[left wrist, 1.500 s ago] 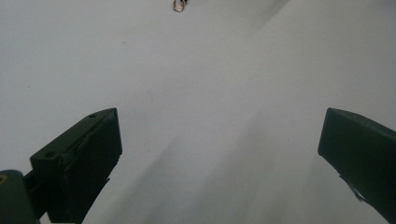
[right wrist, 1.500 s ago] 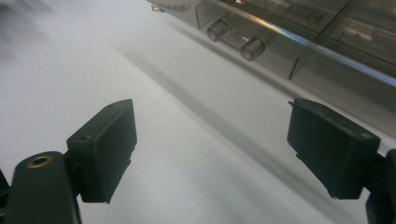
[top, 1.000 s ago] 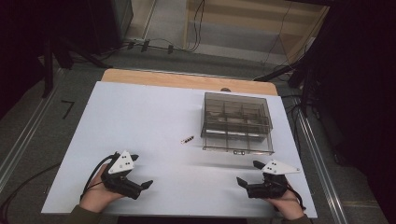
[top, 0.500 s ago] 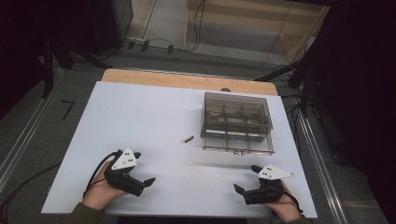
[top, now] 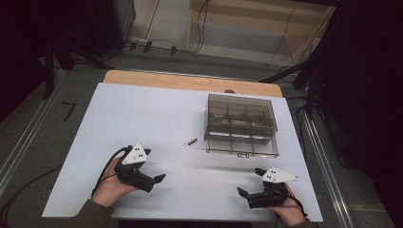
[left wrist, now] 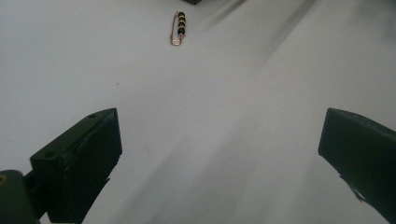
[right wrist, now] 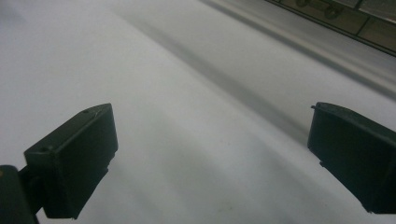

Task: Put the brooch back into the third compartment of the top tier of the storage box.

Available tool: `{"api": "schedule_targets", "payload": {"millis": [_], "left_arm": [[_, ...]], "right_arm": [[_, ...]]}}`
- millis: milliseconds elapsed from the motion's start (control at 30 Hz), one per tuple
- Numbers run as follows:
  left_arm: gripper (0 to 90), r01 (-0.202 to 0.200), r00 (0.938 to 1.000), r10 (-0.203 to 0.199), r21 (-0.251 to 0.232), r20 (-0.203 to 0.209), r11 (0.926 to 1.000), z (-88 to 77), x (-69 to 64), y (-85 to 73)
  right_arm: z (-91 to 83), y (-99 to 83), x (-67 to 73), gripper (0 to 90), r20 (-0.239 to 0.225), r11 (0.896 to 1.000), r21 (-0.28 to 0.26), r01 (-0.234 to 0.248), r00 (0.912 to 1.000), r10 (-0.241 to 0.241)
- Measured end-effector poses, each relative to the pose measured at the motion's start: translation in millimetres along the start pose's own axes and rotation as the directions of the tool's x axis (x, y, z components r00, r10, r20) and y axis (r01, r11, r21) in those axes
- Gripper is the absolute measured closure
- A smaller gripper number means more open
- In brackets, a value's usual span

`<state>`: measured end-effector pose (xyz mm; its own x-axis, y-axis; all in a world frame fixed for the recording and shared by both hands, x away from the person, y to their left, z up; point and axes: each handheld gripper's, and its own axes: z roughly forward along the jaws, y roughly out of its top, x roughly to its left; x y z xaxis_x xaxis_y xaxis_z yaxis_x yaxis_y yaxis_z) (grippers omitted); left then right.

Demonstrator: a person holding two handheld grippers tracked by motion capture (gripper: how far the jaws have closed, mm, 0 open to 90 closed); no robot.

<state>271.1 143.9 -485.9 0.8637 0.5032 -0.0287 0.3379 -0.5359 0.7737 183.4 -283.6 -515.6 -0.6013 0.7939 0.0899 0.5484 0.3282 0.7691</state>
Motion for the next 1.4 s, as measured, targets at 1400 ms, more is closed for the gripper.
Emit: {"api": "schedule_targets", "payload": {"millis": [1400], "left_arm": [[8.3, 0.003, 1.0, -0.003, -0.016, 0.0, 0.9999, 49.5, 27.6, 47.2]], "right_arm": [[0.7, 0.0, 1.1, 0.6, 0.001, 1.0, -0.001, -0.005, 1.0, 0.005]]}}
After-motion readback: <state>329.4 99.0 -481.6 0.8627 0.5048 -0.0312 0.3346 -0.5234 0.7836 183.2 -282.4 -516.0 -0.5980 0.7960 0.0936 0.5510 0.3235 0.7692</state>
